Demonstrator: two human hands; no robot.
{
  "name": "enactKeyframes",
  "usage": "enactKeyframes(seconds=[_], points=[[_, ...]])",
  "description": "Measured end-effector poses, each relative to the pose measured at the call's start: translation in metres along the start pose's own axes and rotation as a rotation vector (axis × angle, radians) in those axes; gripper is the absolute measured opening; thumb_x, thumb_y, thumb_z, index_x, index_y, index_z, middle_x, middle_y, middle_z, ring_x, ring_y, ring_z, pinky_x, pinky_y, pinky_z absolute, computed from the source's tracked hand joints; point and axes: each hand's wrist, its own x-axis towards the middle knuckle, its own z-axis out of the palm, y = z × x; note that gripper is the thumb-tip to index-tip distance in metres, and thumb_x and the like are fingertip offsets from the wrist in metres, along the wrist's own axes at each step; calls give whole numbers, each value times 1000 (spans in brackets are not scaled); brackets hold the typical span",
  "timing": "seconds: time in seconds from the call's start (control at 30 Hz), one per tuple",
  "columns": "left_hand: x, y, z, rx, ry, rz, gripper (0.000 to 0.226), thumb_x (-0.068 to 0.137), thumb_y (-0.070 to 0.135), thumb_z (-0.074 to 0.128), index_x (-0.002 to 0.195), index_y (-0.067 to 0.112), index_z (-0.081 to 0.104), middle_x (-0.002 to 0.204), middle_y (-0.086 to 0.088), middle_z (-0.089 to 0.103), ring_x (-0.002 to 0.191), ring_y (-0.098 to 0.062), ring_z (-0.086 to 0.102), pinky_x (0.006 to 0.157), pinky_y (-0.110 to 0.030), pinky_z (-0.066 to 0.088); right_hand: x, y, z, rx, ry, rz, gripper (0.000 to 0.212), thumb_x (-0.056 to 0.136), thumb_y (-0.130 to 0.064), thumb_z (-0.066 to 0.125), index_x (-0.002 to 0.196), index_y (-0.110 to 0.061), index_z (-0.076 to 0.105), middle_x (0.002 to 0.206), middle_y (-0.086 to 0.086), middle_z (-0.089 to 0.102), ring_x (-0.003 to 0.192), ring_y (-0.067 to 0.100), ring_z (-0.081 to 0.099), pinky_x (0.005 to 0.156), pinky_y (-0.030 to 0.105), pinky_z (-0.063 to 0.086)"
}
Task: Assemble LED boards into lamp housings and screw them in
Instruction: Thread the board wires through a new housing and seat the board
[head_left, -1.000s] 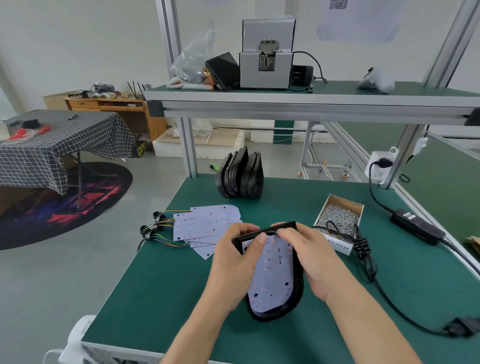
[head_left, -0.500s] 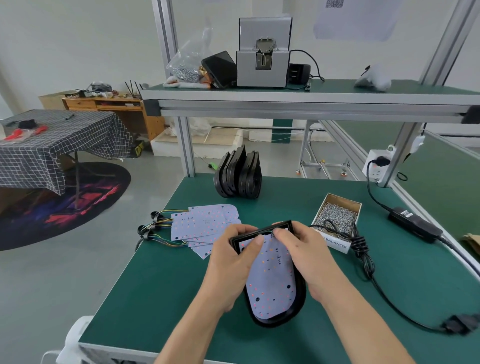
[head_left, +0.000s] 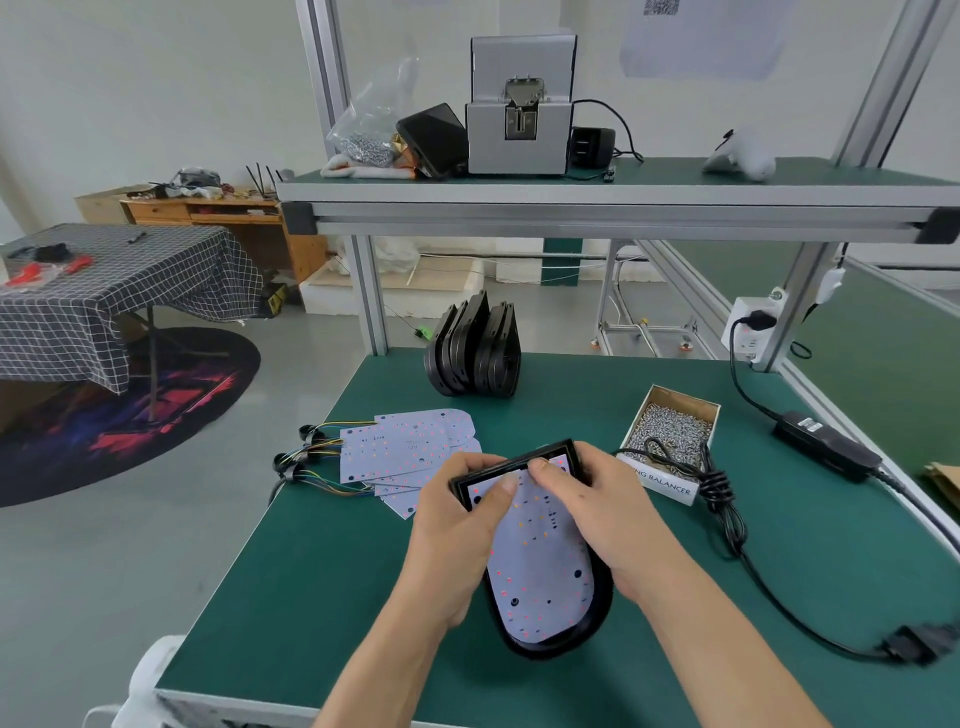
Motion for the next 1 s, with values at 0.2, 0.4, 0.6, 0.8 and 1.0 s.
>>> enactKeyframes(seconds=[0.2, 0.4, 0.6, 0.8, 1.0], points=[[3, 0, -4, -138, 7, -104, 16, 81, 33, 77, 96, 27, 74, 103, -11, 77, 95, -28, 71, 94, -49, 56, -1, -3, -16, 135, -194, -13, 19, 104, -24, 61, 108, -28, 80, 112, -2, 79, 103, 13, 74, 83, 21, 57], [3, 2, -1, -142, 57, -102, 11, 83, 31, 77, 92, 25, 74, 95, -10, 77, 85, -24, 72, 80, -44, 59, -3, 4, -8, 8, -92, -125, 16, 104, -28, 62, 103, -35, 77, 103, -7, 79, 96, 12, 74, 80, 23, 58], [1, 3, 0, -129, 59, -103, 7, 96, 17, 74, 92, 22, 74, 98, -15, 77, 87, -28, 72, 85, -49, 59, -2, 4, -8, 27, -105, -141, 11, 95, -30, 72, 103, -35, 78, 100, -5, 80, 90, 15, 77, 74, 25, 60], [0, 8, 4, -106, 66, -76, 19, 82, 33, 79, 92, 19, 71, 98, -22, 71, 81, -25, 65, 84, -51, 55, -3, 4, -12, 54, -115, -126, 10, 99, -26, 70, 103, -30, 79, 99, -2, 81, 87, 15, 77, 71, 21, 57], [0, 4, -2, -159, -7, -115, 23, 82, 32, 76, 103, 21, 73, 103, -11, 77, 93, -25, 72, 90, -47, 56, 1, -1, -16, 86, -105, -85, 13, 93, -25, 79, 102, -34, 78, 101, -1, 80, 93, 19, 77, 79, 31, 61]])
